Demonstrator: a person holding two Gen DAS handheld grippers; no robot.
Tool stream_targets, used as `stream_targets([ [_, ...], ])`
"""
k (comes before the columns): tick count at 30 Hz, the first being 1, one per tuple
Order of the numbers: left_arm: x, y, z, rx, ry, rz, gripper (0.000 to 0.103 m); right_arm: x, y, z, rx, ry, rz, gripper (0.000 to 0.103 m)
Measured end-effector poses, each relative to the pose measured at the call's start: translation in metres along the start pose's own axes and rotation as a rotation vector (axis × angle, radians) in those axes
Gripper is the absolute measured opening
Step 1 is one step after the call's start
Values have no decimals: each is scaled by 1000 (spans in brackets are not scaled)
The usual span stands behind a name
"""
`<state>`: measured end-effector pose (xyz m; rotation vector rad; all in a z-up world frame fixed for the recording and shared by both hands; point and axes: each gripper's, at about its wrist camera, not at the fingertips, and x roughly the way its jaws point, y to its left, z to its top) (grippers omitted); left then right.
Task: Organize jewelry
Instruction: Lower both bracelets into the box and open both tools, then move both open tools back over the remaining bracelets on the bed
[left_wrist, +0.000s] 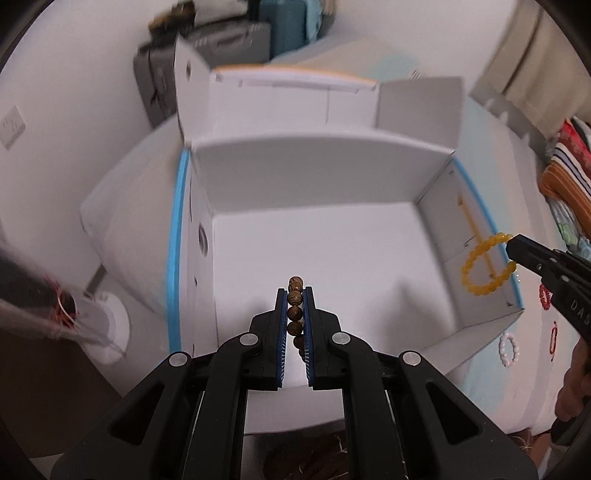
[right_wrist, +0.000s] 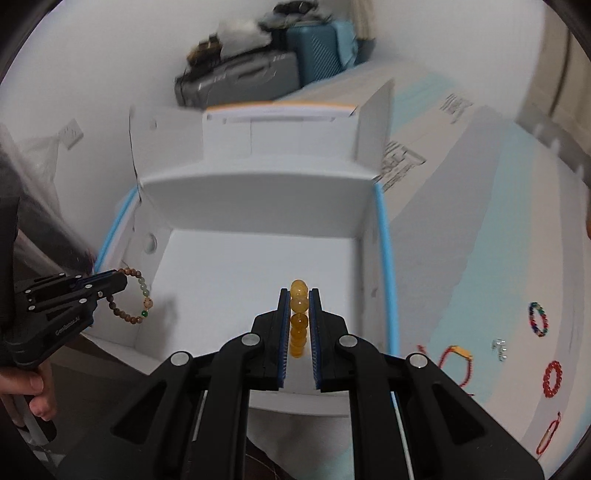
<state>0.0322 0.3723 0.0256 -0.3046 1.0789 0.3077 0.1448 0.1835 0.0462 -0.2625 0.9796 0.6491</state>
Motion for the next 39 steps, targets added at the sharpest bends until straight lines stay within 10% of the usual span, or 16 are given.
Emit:
stream_targets([
  [14,54,16,-1,13,144,68,7,76,-3,-8,17,221,-45,9],
  [27,68,3,-2,34,158,60,8,87,4,-17,-5,229,-73,13],
  [34,56,-6,-3,67,104,74,10,60,6,-15,-10,150,-70,49],
  [39,36,-13,-4,65,27,62,49,20,-4,-11,45,65,-29,69],
])
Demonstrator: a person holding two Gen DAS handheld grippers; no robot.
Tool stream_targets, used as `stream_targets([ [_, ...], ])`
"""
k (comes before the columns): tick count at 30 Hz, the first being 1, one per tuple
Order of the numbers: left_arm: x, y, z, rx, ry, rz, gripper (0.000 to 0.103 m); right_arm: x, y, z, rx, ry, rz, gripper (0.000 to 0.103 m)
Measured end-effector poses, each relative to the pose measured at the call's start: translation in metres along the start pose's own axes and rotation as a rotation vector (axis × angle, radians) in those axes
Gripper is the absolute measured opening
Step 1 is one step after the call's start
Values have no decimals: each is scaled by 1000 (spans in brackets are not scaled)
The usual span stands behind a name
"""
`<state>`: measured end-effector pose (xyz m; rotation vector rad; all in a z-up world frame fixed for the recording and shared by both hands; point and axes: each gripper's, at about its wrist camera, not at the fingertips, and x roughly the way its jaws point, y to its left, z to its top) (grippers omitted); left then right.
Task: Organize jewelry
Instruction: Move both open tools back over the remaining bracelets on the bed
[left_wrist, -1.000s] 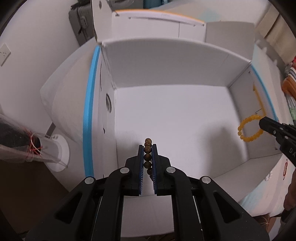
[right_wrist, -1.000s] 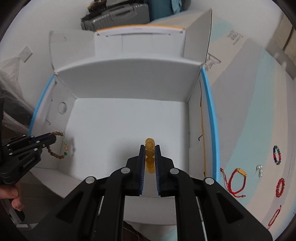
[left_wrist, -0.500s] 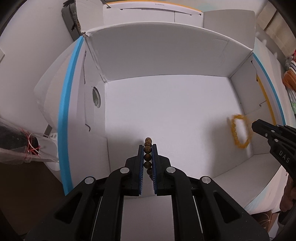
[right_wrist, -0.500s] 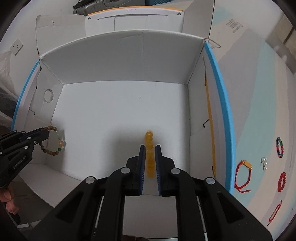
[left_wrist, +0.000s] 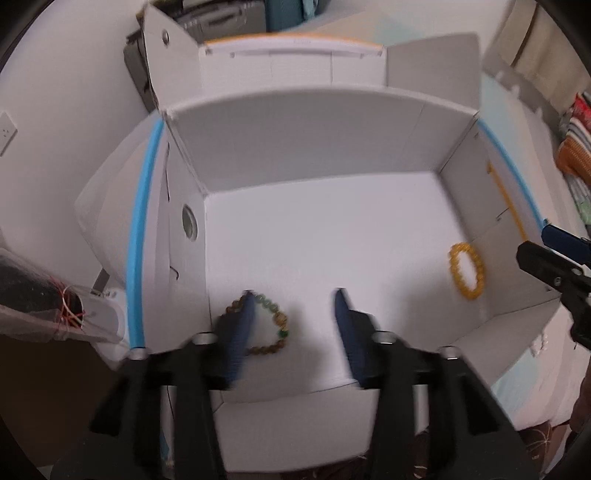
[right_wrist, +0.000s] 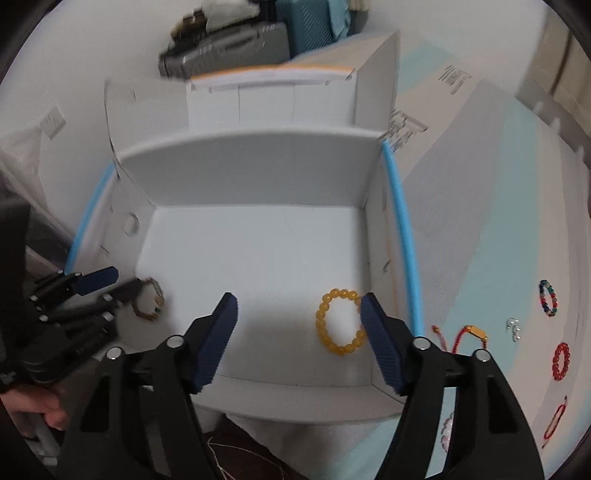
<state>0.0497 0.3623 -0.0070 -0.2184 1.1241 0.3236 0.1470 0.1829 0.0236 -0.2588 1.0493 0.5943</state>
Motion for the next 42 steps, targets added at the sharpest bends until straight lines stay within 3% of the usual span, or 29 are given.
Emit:
stream_targets([
  [3,-16,-10,-2,13,-47,-5,65,-26,-11,-2,27,-50,-4,79],
  [5,-28,-17,-4,9,-87,-15,86,-40,-16,-4,39,-73,-7,84],
  [7,-39,-27,-4,12,-119,-22,97,-55,-24,-5,49,-101,-13,89],
  [12,-66,-61,-4,60,-183,-53,97,-85,-45,-15,72,-168,-65,95],
  [21,-100,-114,-8,100,-273,-97,97,-124,-96,-49,126,-249,-162,96],
  [32,-101,-186,-25,193,-287,-185,97,-149,-170,-97,223,-262,-249,96],
  [42,-73,-273,-60,335,-232,-263,97,-159,-248,-155,327,-239,-340,96],
])
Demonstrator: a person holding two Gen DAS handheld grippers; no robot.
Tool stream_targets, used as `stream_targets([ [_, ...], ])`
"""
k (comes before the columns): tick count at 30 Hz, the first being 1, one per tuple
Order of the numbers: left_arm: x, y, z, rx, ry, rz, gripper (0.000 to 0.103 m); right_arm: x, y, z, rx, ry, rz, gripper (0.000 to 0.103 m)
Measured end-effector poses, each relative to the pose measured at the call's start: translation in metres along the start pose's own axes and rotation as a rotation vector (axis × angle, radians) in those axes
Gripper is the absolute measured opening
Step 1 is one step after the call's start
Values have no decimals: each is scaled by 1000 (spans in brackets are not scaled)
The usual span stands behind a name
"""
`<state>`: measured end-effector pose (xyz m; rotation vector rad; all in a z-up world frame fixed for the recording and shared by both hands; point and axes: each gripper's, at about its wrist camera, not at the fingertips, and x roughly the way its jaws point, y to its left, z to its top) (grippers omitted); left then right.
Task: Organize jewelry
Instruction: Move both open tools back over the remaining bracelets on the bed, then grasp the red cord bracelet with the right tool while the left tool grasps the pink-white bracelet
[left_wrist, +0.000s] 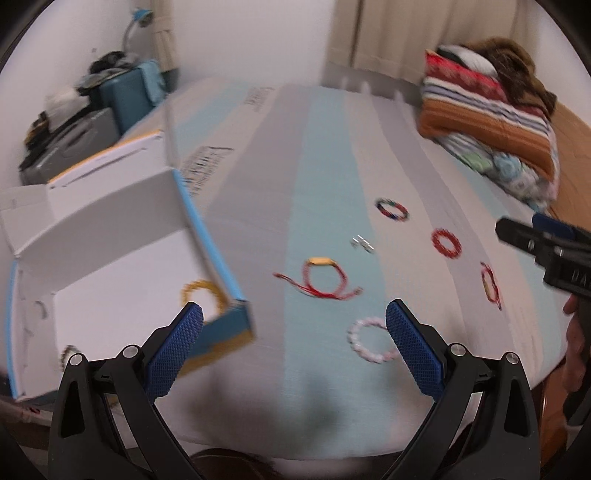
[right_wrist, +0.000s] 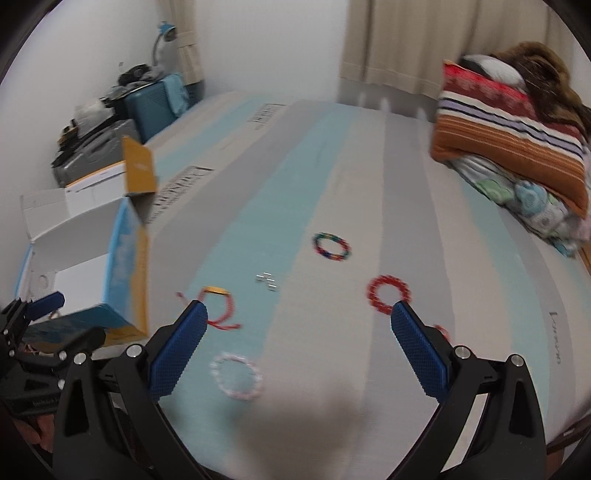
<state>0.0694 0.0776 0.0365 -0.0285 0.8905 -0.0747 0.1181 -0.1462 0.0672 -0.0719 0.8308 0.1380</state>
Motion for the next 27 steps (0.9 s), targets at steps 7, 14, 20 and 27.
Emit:
stream_targets([
  [7,43,-37,-18,57,50,-65,97,19,-61,-22,58,36,-72,96],
  [14,82,-56,-35,91,80,-77,97,43,-112,-47,113,90,-128,96],
  [20,115,-68,-45,147,96,-37,97,62,-136,-61,130,129,-156,95],
  [27,144,-65,-51,152,114,-12,96,91,-160,-75,152,175,-170,96],
])
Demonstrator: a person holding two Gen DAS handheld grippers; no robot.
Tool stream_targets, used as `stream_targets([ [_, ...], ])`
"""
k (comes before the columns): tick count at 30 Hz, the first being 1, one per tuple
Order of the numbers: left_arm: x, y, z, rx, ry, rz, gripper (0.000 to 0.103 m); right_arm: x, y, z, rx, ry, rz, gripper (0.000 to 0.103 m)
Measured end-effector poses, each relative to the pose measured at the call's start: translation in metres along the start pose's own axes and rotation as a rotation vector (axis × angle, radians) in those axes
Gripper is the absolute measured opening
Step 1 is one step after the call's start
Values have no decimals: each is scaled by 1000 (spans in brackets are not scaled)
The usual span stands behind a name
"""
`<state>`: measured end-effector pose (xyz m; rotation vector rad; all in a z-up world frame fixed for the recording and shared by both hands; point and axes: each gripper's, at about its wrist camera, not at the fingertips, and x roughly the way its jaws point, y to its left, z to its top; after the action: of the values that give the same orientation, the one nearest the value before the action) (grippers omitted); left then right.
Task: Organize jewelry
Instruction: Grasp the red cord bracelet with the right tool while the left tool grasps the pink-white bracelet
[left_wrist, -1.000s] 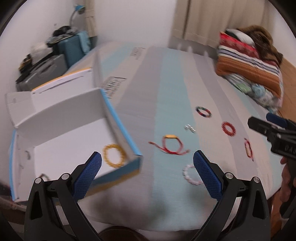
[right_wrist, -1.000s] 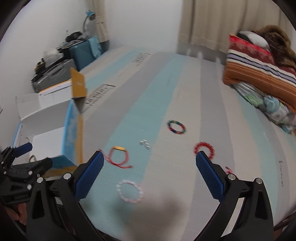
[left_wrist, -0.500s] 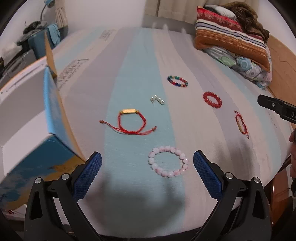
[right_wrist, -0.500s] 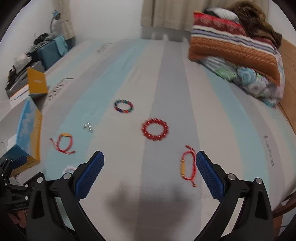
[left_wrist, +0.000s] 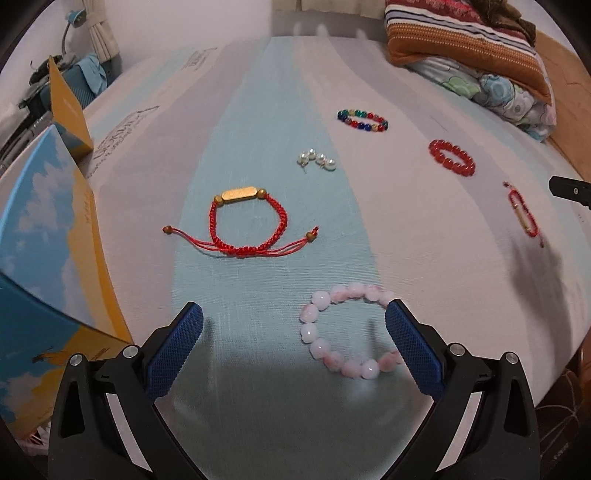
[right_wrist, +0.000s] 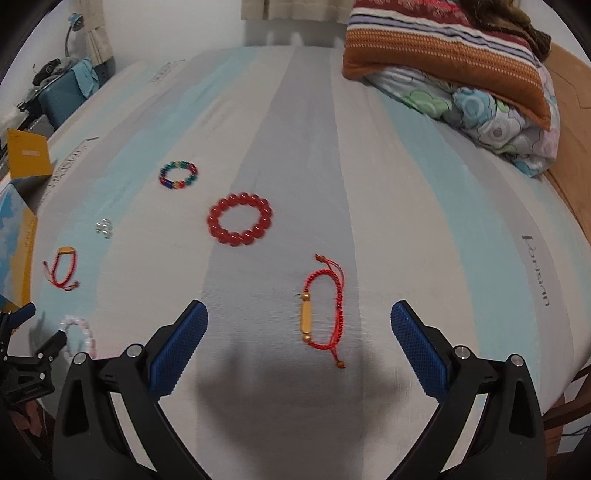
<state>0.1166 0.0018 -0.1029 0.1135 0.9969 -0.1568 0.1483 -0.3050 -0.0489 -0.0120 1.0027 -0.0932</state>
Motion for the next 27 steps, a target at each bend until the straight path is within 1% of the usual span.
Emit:
stream_targets([
  [3,11,1,-2,-5,14,-2,96,16,-6,-3,5,20,-3,95],
  [5,17,3,-3,-20,25,-9,93,26,-9,-5,12,37,0,94],
  [11,25,3,-8,-13,17,2,90,52,-15,-7,28,80,13,85],
  [12,26,3,-8,-12,15,3,90,55,-16,-7,30,86,17,82],
  [15,26,3,-10,-18,11,6,84,65,-17,-8,43,108,29,75],
  [18,26,1,-10,-16,8,3,76,74,-16,-13,55,133,45,66],
  [19,25,-1,-10,-13,9,6,71,76,-16,-14,57,140,48,63],
  [20,25,-4,-11,-5,11,10,65,79,-16,-16,58,149,52,63],
  [21,24,-6,-11,-1,11,6,61,80,-16,-18,59,152,55,63],
  [23,23,-9,-11,1,13,-4,48,81,-16,-20,53,147,59,62],
  [24,23,-10,-11,-1,15,-11,45,81,-16,-20,57,149,64,61],
  [26,22,-11,-11,-9,18,-21,35,81,-19,-20,69,153,69,56],
  [27,22,-11,-11,-14,21,-23,32,81,-20,-20,72,155,70,53],
])
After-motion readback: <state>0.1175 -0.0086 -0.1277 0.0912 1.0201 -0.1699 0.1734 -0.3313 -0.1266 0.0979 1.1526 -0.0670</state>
